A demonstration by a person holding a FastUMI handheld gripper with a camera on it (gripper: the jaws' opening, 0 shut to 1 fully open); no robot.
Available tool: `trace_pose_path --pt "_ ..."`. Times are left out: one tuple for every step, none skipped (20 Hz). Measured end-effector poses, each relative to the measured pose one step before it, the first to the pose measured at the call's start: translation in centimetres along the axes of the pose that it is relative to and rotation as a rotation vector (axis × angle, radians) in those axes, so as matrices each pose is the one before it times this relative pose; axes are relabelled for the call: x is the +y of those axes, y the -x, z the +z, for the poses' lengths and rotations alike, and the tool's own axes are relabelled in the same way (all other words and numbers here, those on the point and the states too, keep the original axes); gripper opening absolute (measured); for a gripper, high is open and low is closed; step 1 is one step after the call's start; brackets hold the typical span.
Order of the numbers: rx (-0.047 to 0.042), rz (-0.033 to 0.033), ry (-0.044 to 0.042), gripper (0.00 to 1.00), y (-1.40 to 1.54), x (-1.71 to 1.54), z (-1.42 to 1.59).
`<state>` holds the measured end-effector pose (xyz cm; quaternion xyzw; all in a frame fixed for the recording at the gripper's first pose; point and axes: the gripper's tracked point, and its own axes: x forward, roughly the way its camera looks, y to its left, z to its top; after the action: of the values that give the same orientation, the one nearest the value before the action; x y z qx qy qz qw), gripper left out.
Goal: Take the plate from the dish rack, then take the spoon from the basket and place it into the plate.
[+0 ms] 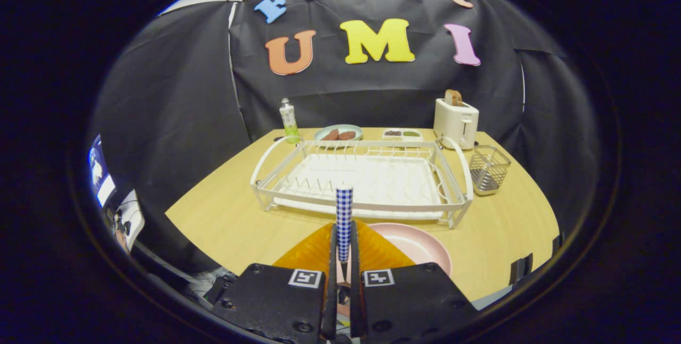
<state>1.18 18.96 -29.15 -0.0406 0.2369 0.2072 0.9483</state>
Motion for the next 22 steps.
trace_pose_path --pt "0.00637 -0.00766 -0.00813 0.15 -0.190 -0.320 -0.317" --pt "0.00852 -0.00891 -0.00976 0.15 -0.053 -0.365 -0.282" --pt "0.00651 -0.00888 -0.01236 0.16 -0.031 -0.602 -0.351" --pt "0.00570 -0.00479 -0.01280 0.16 0.016 -0.424 -0.237" --pt "0.00325 -0.00745 -0.01404 0.16 0.087 -0.611 -0.247" --pt "-0.00218 -0.00782 -0.01333 0.17 0.224 -0.622 -0.089" --pt "0.00022 -0.00666 -0.00977 0.17 0.158 -0.590 -0.043" --pt "0.00042 -0.00288 -0.00532 0.17 0.233 -0.493 -0.110" --pt "0.00048 -0.00711 -0.00836 0.18 0.303 -0.681 -0.091" --pt "-0.00008 -0.00659 -0.01034 0.19 0.356 -0.665 -0.061" --pt "0.00083 -0.00132 -0.00669 0.19 0.510 -0.483 -0.143" --pt "-0.00209 -0.00588 0.00184 0.20 0.450 -0.491 -0.084" --pt "-0.00233 -0.00807 0.00879 0.21 0.490 -0.686 0.031" --pt "-0.00067 -0.00508 0.01384 0.39 0.403 -0.610 0.057" --pt "0.00056 0.00142 0.00768 0.56 0.384 -0.397 0.005" --pt "-0.00433 -0.00033 0.01004 0.64 0.558 -0.365 0.212" --pt "-0.01519 -0.00639 0.00422 0.73 0.724 -0.750 0.570" --pt "-0.01158 0.00326 -0.00134 0.77 0.508 -0.390 0.581" --pt "-0.00609 -0.00355 -0.00567 0.80 0.767 -0.453 0.439" --pt "-0.01007 -0.00003 -0.00513 0.82 0.614 -0.442 0.718" --pt "-0.01172 -0.00369 -0.00370 0.84 0.657 -0.389 0.859" --pt "-0.01235 -0.00655 0.00280 0.84 0.676 -0.469 0.834"
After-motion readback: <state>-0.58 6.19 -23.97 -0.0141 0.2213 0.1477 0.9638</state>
